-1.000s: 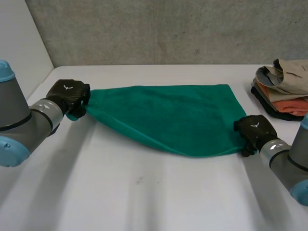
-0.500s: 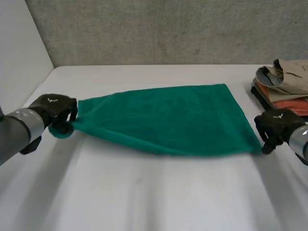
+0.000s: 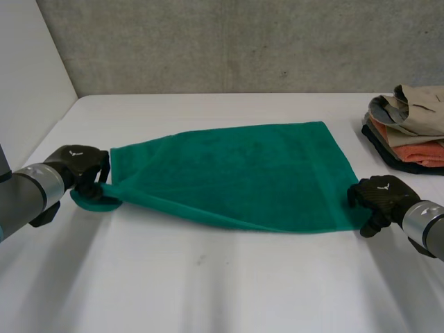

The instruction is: Fold the laundry.

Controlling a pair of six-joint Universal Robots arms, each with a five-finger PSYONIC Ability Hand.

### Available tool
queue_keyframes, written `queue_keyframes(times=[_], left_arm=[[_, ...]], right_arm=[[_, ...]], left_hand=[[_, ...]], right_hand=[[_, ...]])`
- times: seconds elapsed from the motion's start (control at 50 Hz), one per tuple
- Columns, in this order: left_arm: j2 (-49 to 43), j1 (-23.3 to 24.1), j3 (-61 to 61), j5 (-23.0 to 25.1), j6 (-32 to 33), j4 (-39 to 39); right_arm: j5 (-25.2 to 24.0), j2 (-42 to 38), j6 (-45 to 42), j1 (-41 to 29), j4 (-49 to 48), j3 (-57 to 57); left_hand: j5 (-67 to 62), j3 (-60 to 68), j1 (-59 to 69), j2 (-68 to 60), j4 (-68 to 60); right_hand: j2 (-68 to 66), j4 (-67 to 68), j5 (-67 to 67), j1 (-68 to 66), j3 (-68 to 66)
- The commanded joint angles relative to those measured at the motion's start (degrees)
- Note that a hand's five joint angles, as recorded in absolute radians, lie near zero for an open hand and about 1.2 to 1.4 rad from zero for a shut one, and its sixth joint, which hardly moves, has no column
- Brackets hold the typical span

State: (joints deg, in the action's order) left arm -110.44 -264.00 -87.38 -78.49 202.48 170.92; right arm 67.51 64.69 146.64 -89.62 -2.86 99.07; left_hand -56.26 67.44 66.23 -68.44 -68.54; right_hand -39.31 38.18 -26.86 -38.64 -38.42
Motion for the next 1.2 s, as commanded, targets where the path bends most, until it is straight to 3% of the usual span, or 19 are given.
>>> queue_keyframes(times=[0.02, 0.26, 0.48, 0.54, 0.58, 0.62, 0.7, 0.76, 0.84, 0.96, 1.06, 1.2], left_arm=[[-0.04, 0.24, 0.28, -0.17, 0.02, 0.55], [0.23, 0.32, 0.72, 0.0, 0.02, 0.55], [0.4, 1.02, 1.07, -0.17, 0.02, 0.55], [0.31, 1.55, 1.51, -0.26, 0.02, 0.55], [0.14, 1.82, 1.78, -0.43, 0.02, 0.55], [0.14, 1.99, 1.95, -0.52, 0.02, 0.55], [0.49, 2.26, 1.69, -0.96, 0.19, 0.02], [1.1, 2.08, 0.81, -1.75, 0.46, -1.11], [4.61, 1.29, -1.73, -3.51, 3.6, -6.02], [5.94, -0.11, -4.11, -3.25, 13.72, -14.38], [4.54, 0.15, -2.62, -1.31, 17.95, -15.45], [-2.14, 3.48, 13.27, -2.28, 14.97, -6.67]], right_arm=[[-1.15, -2.64, -2.14, 0.33, -5.4, 0.51], [-0.71, -6.94, -3.02, -1.51, -15.85, -0.63], [0.87, -8.71, -2.5, -3.36, -17.88, -4.23], [1.14, -8.88, -2.41, -3.89, -18.24, -5.55], [1.14, -8.88, -2.41, -4.24, -18.15, -6.52], [1.22, -8.88, -2.41, -4.33, -17.8, -7.48], [1.4, -7.31, -2.76, -3.89, -12.1, -7.66], [1.75, -2.22, -4.86, -2.14, -1.83, -7.66], [2.01, 3.24, -15.37, 2.16, 18.52, -8.01], [5.61, 4.21, -30.87, 5.25, 38.17, -9.07], [8.34, 2.37, -29.22, 1.83, 35.48, -10.73], [9.13, -0.44, -18.68, -4.85, 24.58, -22.49]], left_hand=[[-13.74, 12.56, 13.77, -11.56, -11.46], [-13.74, 12.56, 13.77, -11.56, -11.46], [-13.74, 12.56, 13.77, -11.56, -11.46], [-13.74, 12.56, 13.77, -11.56, -11.46], [-13.74, 12.56, 13.77, -11.56, -11.46], [-13.74, 12.56, 13.77, -11.56, -11.46], [-13.74, 12.56, 13.77, -11.56, -11.46], [-13.74, 12.56, 13.77, -11.56, -11.46], [-13.74, 12.56, 13.77, -11.56, -11.46], [-13.74, 12.56, 13.77, -11.56, -11.46], [-13.74, 12.56, 13.77, -11.56, -11.46], [-13.74, 12.56, 13.77, -11.56, -11.46]], right_hand=[[-2.82, 3.95, -5.27, -3.49, -3.71], [-5.51, 6.64, -7.96, -6.18, -6.4], [-9.53, 10.67, -11.98, -10.21, -10.43], [-17.58, 18.72, -20.03, -18.26, -18.48], [-40.61, 41.74, -43.06, -41.28, -41.5], [-40.69, 41.82, -43.14, -41.36, -41.58], [-40.69, 41.82, -43.14, -41.36, -41.58], [-40.69, 41.82, -43.14, -41.36, -41.58], [-40.69, 41.82, -43.14, -41.36, -41.58], [-40.69, 41.82, -43.14, -41.36, -41.58], [-40.69, 41.82, -43.14, -41.36, -41.58], [-40.69, 41.82, -43.14, -41.36, -41.58]])
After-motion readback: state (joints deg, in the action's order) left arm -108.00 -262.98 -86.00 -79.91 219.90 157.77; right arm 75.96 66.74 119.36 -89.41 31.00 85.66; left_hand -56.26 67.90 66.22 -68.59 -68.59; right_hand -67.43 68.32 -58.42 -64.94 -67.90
